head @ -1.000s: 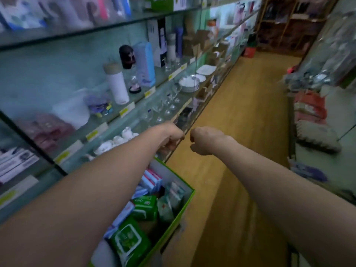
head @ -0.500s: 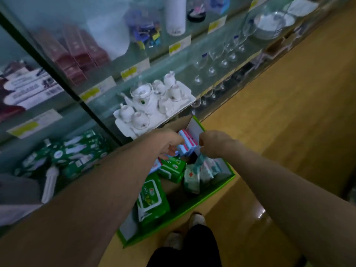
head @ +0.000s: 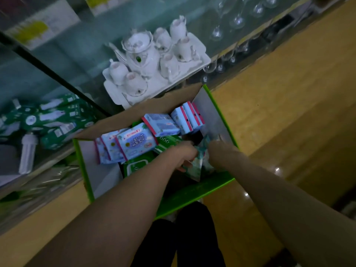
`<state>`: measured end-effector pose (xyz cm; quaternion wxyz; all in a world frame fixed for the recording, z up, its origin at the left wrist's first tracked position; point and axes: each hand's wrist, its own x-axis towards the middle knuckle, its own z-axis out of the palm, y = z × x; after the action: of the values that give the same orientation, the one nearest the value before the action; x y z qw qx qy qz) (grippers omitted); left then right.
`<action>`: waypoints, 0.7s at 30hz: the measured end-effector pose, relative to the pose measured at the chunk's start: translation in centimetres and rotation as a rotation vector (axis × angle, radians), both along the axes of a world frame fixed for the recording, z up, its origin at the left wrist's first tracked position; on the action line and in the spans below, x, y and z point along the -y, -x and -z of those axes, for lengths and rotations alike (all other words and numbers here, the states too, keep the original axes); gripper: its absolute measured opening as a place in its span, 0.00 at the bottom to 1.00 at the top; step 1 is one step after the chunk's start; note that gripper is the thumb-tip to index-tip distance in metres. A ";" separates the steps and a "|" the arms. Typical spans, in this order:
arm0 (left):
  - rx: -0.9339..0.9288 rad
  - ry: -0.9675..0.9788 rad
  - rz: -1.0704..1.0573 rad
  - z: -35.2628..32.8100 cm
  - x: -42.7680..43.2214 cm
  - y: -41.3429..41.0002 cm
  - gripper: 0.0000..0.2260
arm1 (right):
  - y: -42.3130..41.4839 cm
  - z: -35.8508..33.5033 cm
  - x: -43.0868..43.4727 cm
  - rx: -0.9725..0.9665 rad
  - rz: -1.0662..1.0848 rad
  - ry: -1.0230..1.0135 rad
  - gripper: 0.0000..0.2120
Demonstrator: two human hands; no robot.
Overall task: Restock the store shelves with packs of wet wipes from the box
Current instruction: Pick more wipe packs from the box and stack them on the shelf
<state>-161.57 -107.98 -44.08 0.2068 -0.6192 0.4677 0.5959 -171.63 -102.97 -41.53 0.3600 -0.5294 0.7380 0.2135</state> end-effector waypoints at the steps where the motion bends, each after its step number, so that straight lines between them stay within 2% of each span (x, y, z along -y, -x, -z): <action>1: -0.025 0.001 0.031 0.3 -0.1 0.3 0.10 | 0.1 0.6 -0.2 0.005 0.018 0.004 0.15; 4: -0.064 0.005 0.161 1.9 0.0 1.2 0.21 | 0.4 2.3 -0.5 0.010 0.079 -0.002 0.15; 9: -0.023 0.015 0.359 3.6 -0.9 1.7 0.19 | 0.5 4.4 -0.5 0.058 0.139 0.018 0.16; 13: -0.030 0.198 0.476 5.6 -2.0 0.4 0.23 | -0.1 5.6 -0.3 0.086 0.159 0.033 0.17; 18: 0.048 0.293 0.530 7.2 -4.1 -1.5 0.21 | -0.8 6.5 -0.7 0.174 0.156 -0.025 0.21; 21: 0.097 0.322 0.567 8.1 -5.0 -2.4 0.29 | -0.6 7.5 -1.9 0.182 0.234 -0.030 0.22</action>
<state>-159.13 -103.02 -52.13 0.2861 -0.5167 0.6993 0.4027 -171.00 -101.11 -49.08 0.4556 -0.4513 0.7558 0.1324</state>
